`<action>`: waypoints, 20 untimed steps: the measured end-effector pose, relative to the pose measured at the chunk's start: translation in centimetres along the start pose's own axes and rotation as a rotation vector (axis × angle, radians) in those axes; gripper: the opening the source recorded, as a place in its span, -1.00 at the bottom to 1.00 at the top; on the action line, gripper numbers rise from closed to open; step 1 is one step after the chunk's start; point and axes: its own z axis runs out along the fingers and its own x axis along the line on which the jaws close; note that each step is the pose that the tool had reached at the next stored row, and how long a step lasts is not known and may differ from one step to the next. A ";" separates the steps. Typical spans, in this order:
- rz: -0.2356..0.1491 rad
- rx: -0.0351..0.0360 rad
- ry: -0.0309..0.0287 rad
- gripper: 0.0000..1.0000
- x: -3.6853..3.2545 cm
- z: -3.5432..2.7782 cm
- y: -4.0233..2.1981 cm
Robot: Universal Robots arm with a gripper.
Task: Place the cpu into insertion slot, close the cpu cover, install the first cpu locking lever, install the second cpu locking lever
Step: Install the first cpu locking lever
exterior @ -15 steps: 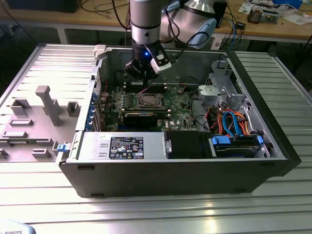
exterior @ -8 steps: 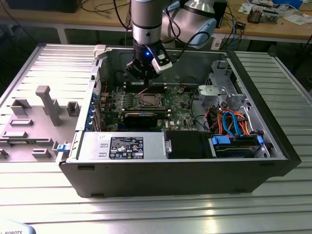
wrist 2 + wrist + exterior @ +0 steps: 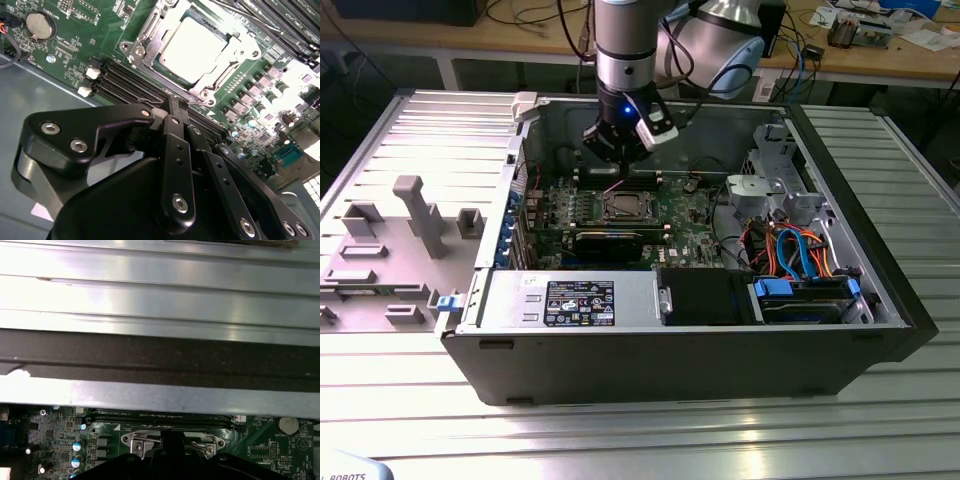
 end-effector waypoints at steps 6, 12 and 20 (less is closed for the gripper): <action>0.000 -0.0002 -0.0001 -0.79 -0.81 0.38 0.03; 0.010 -0.0031 -0.0012 -0.79 -1.31 0.86 -0.03; 0.011 0.0016 -0.0043 -0.79 -1.54 1.59 -0.05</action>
